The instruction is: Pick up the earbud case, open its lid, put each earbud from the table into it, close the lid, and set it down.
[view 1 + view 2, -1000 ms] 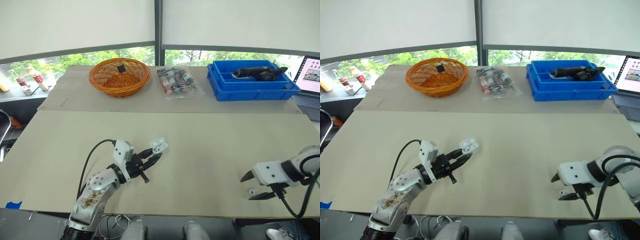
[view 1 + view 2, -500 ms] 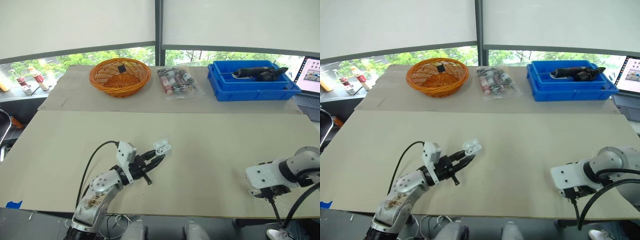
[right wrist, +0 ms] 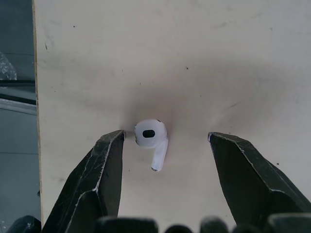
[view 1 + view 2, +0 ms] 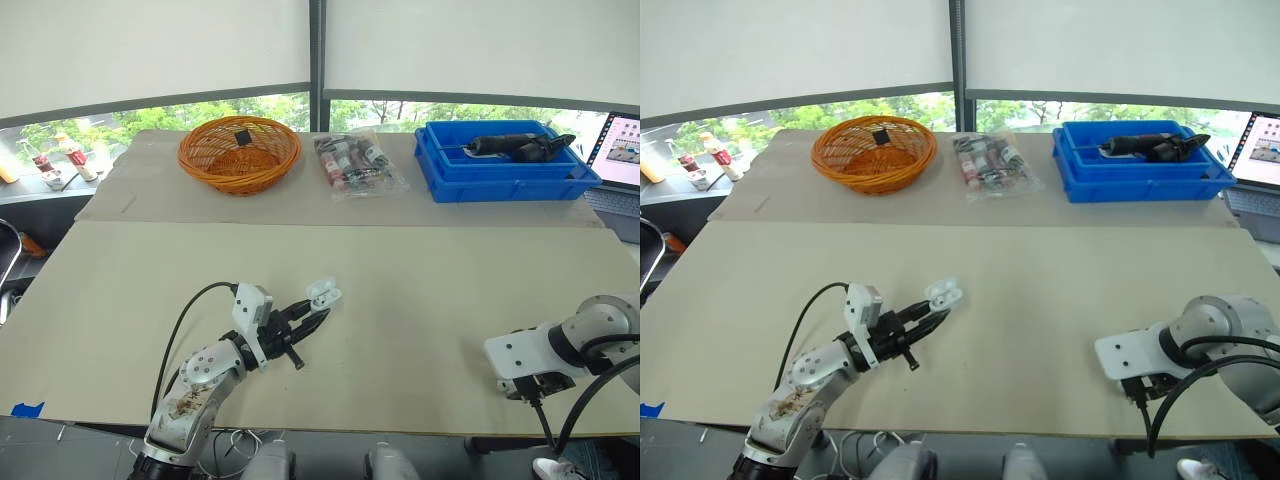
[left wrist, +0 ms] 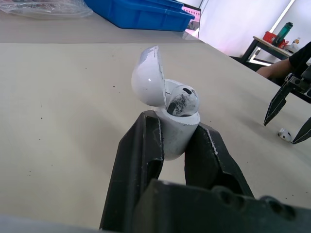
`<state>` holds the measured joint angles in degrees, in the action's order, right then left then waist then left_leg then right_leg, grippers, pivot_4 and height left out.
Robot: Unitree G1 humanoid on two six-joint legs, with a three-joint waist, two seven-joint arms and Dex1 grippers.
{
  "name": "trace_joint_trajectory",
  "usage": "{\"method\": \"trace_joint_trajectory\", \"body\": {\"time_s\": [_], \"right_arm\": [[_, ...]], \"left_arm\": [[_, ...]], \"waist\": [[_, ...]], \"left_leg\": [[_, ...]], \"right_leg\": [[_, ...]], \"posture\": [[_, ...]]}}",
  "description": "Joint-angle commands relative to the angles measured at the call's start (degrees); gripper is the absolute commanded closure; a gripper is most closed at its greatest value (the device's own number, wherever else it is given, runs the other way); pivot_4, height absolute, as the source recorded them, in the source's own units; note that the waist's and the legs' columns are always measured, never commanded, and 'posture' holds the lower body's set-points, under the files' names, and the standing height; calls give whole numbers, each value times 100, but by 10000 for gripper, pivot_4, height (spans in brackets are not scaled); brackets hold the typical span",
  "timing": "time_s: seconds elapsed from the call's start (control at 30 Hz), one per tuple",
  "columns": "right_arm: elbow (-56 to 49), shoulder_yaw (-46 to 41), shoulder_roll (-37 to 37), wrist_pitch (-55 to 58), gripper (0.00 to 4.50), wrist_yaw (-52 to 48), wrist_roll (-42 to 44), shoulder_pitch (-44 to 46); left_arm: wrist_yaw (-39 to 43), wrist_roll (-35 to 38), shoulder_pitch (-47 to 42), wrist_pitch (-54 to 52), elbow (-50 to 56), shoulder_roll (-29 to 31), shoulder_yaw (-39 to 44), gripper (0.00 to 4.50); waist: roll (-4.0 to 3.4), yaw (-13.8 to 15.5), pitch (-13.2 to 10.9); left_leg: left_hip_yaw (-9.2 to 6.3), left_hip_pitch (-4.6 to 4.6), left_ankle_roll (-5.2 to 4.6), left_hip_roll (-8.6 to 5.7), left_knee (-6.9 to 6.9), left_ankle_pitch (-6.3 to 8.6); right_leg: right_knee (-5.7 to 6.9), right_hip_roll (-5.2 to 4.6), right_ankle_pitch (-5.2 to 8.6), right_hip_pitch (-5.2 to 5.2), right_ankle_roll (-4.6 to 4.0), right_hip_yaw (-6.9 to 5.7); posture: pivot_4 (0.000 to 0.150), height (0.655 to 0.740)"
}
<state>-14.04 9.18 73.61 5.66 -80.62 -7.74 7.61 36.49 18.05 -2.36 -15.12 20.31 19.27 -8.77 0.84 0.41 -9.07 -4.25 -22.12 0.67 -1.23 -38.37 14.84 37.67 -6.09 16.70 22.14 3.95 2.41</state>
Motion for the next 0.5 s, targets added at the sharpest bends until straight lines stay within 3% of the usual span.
{"method": "trace_joint_trajectory", "body": {"time_s": [0.03,0.27,0.5], "right_arm": [[1,76,-48,57,19709,-80,30,44],[-55,47,-52,80,41554,-162,88,16],[-109,-260,19,177,41536,-94,303,44]], "left_arm": [[-16,24,-23,97,131,-33,14,38864],[1,17,-51,108,101,-34,7,38864],[23,11,-81,133,56,-40,6,38864]], "waist": [[0,0,0],[5,-61,-1],[5,-64,-1]], "left_leg": [[0,0,0,0,0,0],[-2,5,0,3,0,0],[-4,3,0,3,1,0]], "right_leg": [[0,0,0,0,0,0],[0,1,0,-4,0,1],[0,2,0,-3,0,0]], "posture": [[1500,7400],[1500,7400],[1500,7400]]}}
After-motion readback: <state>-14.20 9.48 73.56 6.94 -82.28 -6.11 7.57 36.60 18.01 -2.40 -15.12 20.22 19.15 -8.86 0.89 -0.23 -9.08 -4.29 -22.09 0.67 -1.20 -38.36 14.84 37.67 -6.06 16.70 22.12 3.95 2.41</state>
